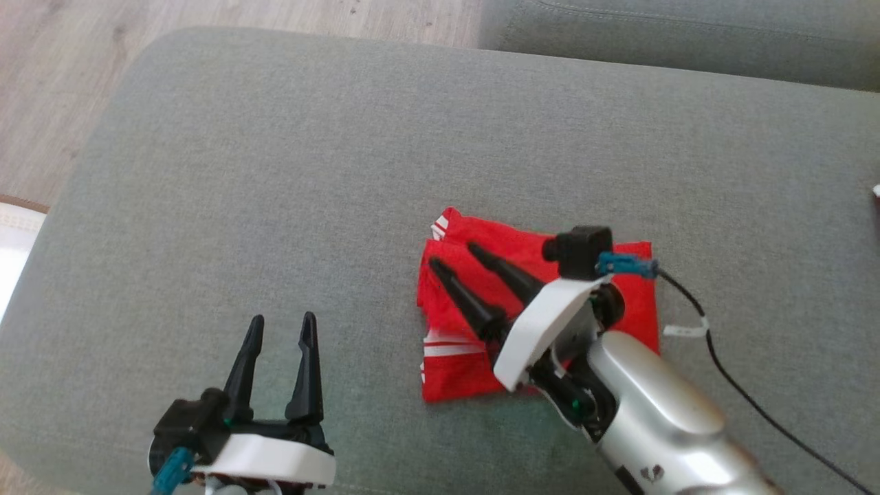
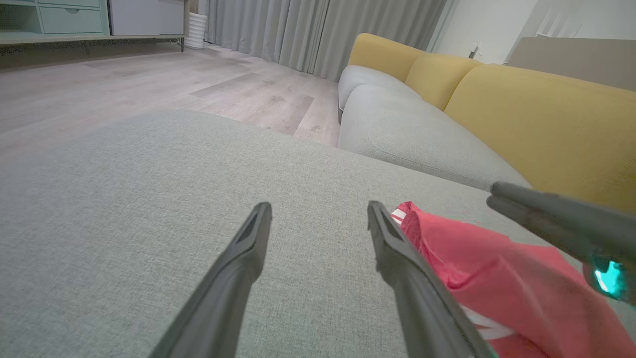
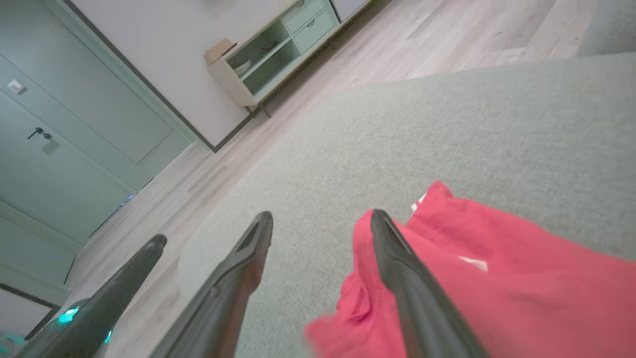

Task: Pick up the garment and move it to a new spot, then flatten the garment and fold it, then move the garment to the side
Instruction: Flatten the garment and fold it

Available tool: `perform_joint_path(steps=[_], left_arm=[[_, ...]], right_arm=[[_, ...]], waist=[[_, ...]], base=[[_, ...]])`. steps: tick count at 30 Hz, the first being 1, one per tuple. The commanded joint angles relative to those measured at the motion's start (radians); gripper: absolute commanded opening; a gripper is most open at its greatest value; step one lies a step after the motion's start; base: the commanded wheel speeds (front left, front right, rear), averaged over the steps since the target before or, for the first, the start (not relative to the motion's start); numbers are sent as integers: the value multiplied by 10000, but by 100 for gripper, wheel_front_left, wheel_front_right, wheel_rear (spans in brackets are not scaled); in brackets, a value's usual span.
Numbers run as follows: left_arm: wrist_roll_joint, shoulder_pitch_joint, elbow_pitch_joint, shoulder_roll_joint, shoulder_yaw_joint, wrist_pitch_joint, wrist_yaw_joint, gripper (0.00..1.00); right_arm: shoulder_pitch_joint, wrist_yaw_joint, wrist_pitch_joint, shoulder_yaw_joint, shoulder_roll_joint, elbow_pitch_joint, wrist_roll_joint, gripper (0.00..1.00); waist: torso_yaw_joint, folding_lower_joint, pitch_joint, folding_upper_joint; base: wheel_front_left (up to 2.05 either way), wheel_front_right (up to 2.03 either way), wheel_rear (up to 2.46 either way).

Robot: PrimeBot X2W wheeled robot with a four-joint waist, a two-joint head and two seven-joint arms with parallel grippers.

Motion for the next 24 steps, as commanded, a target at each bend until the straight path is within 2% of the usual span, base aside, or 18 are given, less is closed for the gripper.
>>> perform_joint_path(steps=[1, 7, 12, 13, 19, 24], left_arm=[[57, -487, -247, 9, 277, -70, -19, 100], [82, -537, -169, -15, 268, -89, -59, 100], [175, -751, -101, 8, 207, -82, -84, 100], [210, -855, -66, 8, 165, -62, -98, 100], [235, -977, 78, -36, 105, -19, -45, 100], [159, -805, 163, -7, 136, -11, 11, 100]], right_arm=[[-336, -7, -166, 99, 160, -280, 73, 100], [-752, -7, -1116, -415, 160, 75, -327, 100], [-817, -7, -1982, -1887, 160, 419, -2007, 100], [-662, -7, -2161, -2520, 160, 365, -2670, 100], [525, -7, -2417, -4361, 160, -503, -4350, 100], [2058, -7, -2408, -5356, 160, -1682, -5338, 100]], waist=[[-26, 0, 0, 0], [-260, 0, 10, 0], [-564, 0, -14, 0], [-692, 0, -48, 0], [-1095, 0, -318, 0], [-1342, 0, -631, 0]], base=[[0, 0, 0], [0, 0, 0], [0, 0, 0], [0, 0, 0], [0, 0, 0], [0, 0, 0]])
